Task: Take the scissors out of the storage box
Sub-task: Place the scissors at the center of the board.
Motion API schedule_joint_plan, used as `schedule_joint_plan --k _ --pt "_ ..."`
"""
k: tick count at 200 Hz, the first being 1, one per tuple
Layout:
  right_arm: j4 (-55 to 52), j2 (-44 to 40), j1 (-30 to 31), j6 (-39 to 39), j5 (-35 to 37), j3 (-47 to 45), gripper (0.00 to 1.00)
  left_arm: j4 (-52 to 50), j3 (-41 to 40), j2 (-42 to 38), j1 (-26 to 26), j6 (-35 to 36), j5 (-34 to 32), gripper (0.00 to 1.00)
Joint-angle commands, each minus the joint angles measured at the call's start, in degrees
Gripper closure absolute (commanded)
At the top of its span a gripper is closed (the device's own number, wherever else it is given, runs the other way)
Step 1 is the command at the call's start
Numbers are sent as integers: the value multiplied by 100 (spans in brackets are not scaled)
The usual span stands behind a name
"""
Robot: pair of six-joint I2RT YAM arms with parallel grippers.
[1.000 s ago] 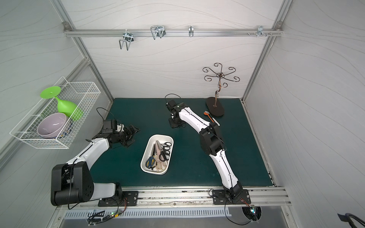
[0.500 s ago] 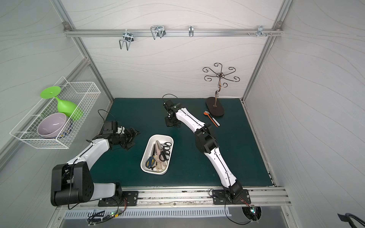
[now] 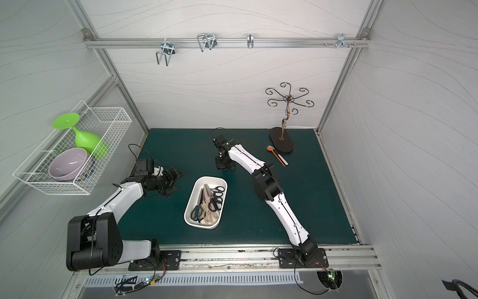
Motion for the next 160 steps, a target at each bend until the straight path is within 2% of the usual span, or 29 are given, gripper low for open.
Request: schedule_joint_plan --k 1,64,113,127,160 --pt "122 119 41 82 -60 35 100 -46 32 -112 -15 80 27 10" --pt "67 317 43 188 -80 -3 100 -85 18 -131 -15 91 23 10" --pt "77 254 47 191 -175 -82 86 -101 0 -158 -15 123 26 10" --pt "119 163 44 184 -190 -112 79 -113 0 -157 -21 132 17 10" --pt "306 -111 39 127 -237 -147 73 -95 26 -128 -15 129 19 10"
